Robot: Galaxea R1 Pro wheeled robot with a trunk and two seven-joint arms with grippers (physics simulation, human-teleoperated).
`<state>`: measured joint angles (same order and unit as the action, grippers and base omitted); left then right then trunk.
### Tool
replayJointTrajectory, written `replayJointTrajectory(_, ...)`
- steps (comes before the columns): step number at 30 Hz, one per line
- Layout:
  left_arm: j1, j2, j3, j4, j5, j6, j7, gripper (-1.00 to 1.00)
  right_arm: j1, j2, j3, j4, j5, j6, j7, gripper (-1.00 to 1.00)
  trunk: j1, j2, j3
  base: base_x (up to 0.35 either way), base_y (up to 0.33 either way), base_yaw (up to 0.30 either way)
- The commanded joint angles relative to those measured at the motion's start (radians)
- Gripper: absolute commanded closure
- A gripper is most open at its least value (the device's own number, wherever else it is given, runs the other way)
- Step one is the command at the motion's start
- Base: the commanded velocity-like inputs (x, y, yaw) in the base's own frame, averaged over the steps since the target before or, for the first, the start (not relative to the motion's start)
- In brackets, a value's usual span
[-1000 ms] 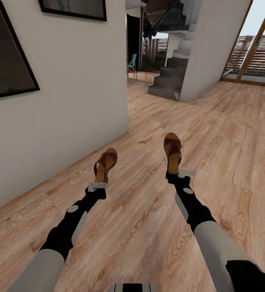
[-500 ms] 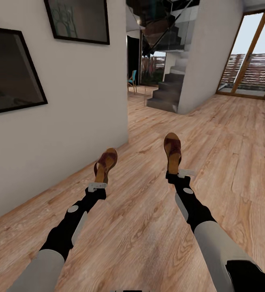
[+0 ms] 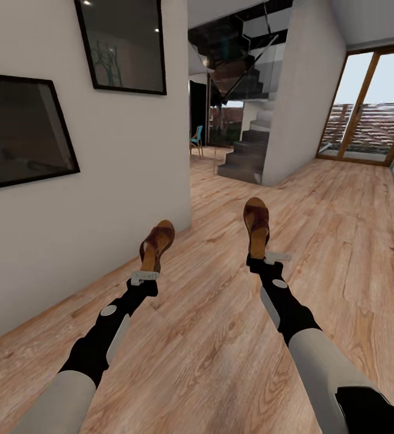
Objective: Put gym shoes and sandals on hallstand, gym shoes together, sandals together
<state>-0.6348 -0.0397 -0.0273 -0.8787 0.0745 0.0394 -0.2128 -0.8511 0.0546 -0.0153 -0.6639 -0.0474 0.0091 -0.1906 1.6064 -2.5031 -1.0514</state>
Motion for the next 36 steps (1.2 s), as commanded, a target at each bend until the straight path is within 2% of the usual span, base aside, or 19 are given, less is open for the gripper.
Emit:
replayJointTrajectory(1, 0.000, 0.000, 0.000, -0.001, 0.004, 0.004, -0.004, 1.00, 0.000, 0.001, -0.002, 0.000, -0.009, 0.000, -0.001, 1.00, -0.001, 0.000, 0.005, 0.000, 0.000, 0.000)
replayJointTrajectory(15, 0.000, 0.000, 0.000, -0.001, 0.004, 0.004, -0.003, 1.00, 0.000, 0.001, -0.002, 0.000, -0.009, 0.000, -0.001, 1.00, -0.010, 0.010, 0.081, 0.000, 0.000, 0.000)
replayJointTrajectory(28, 0.000, 0.000, 0.001, -0.002, 0.004, 0.004, -0.004, 1.00, 0.000, 0.000, -0.002, 0.000, -0.009, 0.000, -0.001, 1.00, -0.010, 0.010, 0.102, 0.010, 0.000, 0.000)
replayJointTrajectory(36, 0.000, 0.000, 0.001, -0.001, 0.004, 0.005, -0.003, 1.00, 0.000, 0.001, -0.002, 0.000, -0.009, 0.000, -0.001, 1.00, -0.010, 0.010, 0.110, 0.305, 0.000, 0.000)
